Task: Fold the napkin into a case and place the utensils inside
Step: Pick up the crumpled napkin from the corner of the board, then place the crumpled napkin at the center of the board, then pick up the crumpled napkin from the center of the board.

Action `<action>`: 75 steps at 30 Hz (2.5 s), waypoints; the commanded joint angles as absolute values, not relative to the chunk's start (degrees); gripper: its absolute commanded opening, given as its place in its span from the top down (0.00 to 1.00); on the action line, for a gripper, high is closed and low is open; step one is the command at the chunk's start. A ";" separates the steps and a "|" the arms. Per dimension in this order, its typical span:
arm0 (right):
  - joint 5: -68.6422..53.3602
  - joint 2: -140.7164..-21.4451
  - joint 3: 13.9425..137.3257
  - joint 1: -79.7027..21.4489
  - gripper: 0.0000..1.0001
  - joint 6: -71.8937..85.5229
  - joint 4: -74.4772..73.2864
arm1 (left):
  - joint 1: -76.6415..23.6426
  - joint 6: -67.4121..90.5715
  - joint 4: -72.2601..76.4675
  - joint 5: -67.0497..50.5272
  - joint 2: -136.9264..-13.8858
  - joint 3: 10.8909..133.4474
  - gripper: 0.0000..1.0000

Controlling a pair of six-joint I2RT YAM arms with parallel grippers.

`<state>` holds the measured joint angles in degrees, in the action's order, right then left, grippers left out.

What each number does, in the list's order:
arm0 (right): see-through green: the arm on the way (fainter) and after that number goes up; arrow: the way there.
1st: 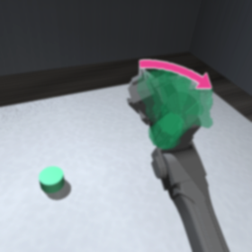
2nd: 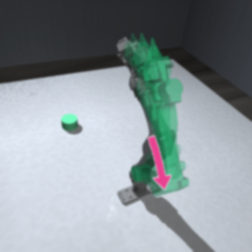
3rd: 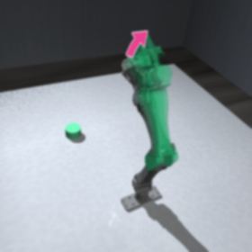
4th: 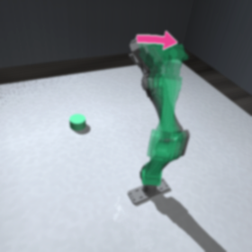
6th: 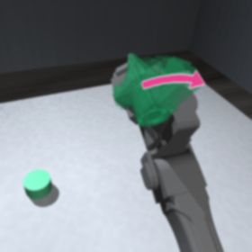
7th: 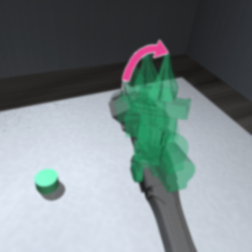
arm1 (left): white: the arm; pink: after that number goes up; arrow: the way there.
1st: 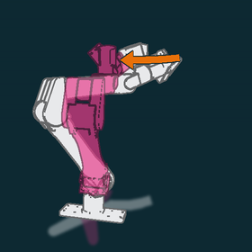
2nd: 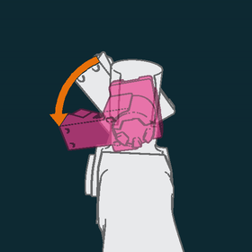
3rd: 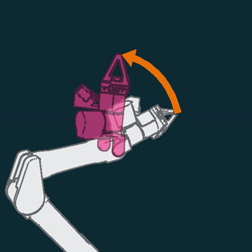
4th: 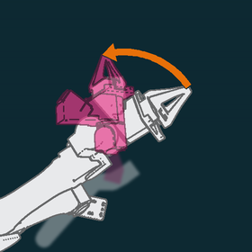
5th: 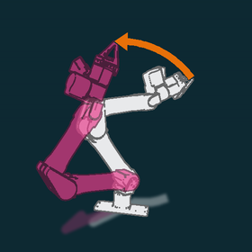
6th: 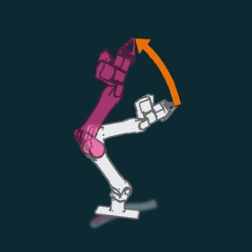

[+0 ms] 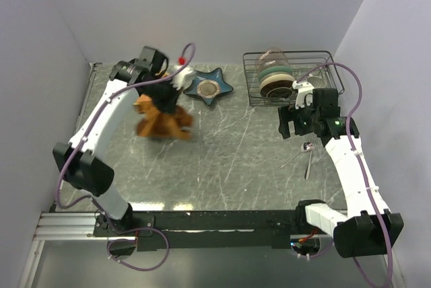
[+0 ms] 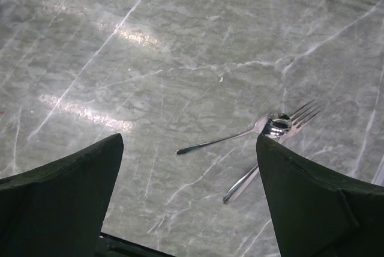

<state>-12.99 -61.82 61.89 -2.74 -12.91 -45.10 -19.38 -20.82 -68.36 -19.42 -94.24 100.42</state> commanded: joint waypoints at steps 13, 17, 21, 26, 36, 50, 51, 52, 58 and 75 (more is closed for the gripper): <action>-23.55 -63.37 63.81 -3.69 0.00 -13.62 -46.66 | 8.07 -19.41 -65.38 -31.54 -82.44 79.11 0.01; -24.43 -63.11 62.49 -4.22 0.00 -14.24 -47.02 | 10.99 -24.95 -66.36 -34.80 -79.90 76.22 0.01; -26.10 -63.37 60.91 -6.84 0.00 -13.80 -46.50 | 10.99 -29.95 -64.95 -35.94 -77.43 73.13 0.01; -29.61 -65.21 58.71 -10.71 0.00 -13.54 -46.32 | 10.29 -42.16 -73.56 -41.56 -78.40 70.58 0.09; -29.53 -72.68 60.81 -15.20 0.00 -12.39 -45.88 | -20.09 -38.69 -55.56 -15.72 -62.42 48.80 0.05; -26.02 -69.79 59.77 -15.12 0.00 -13.18 -38.51 | -40.08 -26.80 -46.92 0.36 -59.07 48.93 0.99; -26.19 -69.00 59.24 -15.03 0.00 -13.62 -37.54 | -40.17 -27.07 -48.41 -2.43 -58.11 51.30 0.99; -27.50 -67.17 58.80 -15.12 0.00 -15.02 -34.83 | -40.17 -27.68 -52.43 -6.03 -58.01 56.81 0.99; -32.52 -58.03 52.83 -19.84 0.00 -19.50 -17.44 | -40.17 -32.77 -65.64 -26.18 -61.78 78.53 0.99; -24.54 -63.36 39.64 -45.68 0.00 -28.57 5.95 | -19.78 -25.85 -67.95 -41.66 -71.37 95.99 0.99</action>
